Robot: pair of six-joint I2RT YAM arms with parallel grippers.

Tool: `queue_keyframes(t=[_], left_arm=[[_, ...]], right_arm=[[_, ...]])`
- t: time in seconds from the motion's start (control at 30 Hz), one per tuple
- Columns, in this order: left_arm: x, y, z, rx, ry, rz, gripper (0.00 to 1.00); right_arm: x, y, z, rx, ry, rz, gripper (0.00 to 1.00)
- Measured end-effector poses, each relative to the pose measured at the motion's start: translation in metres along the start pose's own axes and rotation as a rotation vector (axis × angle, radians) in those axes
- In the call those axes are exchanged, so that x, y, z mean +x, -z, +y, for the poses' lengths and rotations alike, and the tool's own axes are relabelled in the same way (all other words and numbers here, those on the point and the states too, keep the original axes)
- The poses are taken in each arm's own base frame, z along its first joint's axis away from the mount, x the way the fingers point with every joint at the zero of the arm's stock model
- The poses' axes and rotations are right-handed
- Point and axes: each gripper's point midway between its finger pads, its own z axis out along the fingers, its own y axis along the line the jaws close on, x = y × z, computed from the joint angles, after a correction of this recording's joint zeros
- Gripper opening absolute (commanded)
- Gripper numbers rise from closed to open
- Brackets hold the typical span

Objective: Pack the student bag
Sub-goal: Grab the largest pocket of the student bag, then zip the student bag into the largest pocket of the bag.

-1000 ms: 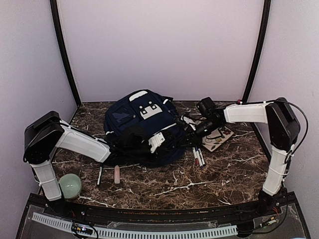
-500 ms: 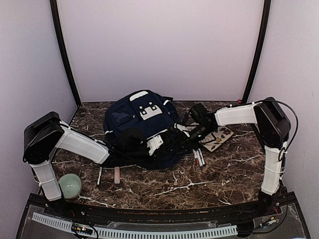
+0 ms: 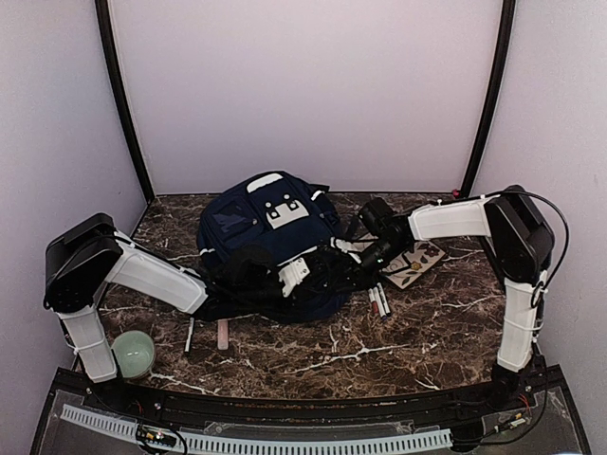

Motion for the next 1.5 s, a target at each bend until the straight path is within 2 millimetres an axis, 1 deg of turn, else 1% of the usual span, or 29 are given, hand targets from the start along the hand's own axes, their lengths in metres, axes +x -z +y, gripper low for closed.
queue_keyframes(t=[0.13,0.23,0.4,0.5,0.67,0.8,0.93,1.13,1.33,1.43,1.5], left_arm=[[0.000,0.000,0.001,-0.007,0.000,-0.001,0.07],[0.000,0.000,0.001,-0.009,-0.001,-0.003,0.07],[-0.003,0.003,0.002,-0.014,-0.004,-0.014,0.07],[-0.005,0.004,0.003,-0.015,-0.012,-0.017,0.07],[-0.004,0.006,0.002,-0.015,-0.025,-0.017,0.07],[-0.004,0.007,0.002,-0.016,-0.031,-0.018,0.07],[-0.006,0.008,0.003,-0.020,-0.039,-0.022,0.07],[-0.014,0.016,0.008,-0.050,-0.047,-0.038,0.07],[-0.011,0.023,0.007,-0.054,-0.047,-0.036,0.07],[-0.006,0.026,0.006,-0.052,-0.046,-0.025,0.07],[-0.005,0.027,0.006,-0.052,-0.045,-0.021,0.07]], right_arm=[[0.000,0.004,0.001,0.021,0.002,0.007,0.03],[-0.001,0.009,0.004,0.038,0.002,0.012,0.00],[-0.003,0.017,0.010,0.066,0.014,0.019,0.00],[-0.004,0.020,0.009,0.087,0.017,0.028,0.00],[-0.001,0.020,0.009,0.097,0.002,0.043,0.00],[-0.003,0.021,0.009,0.097,-0.014,0.046,0.00],[-0.005,0.026,0.004,0.134,-0.045,0.068,0.00],[-0.017,0.036,-0.004,0.211,-0.051,0.111,0.00],[-0.009,0.040,-0.009,0.250,-0.048,0.158,0.00],[0.000,0.048,-0.015,0.261,-0.066,0.174,0.00],[0.002,0.051,-0.015,0.254,-0.074,0.173,0.00]])
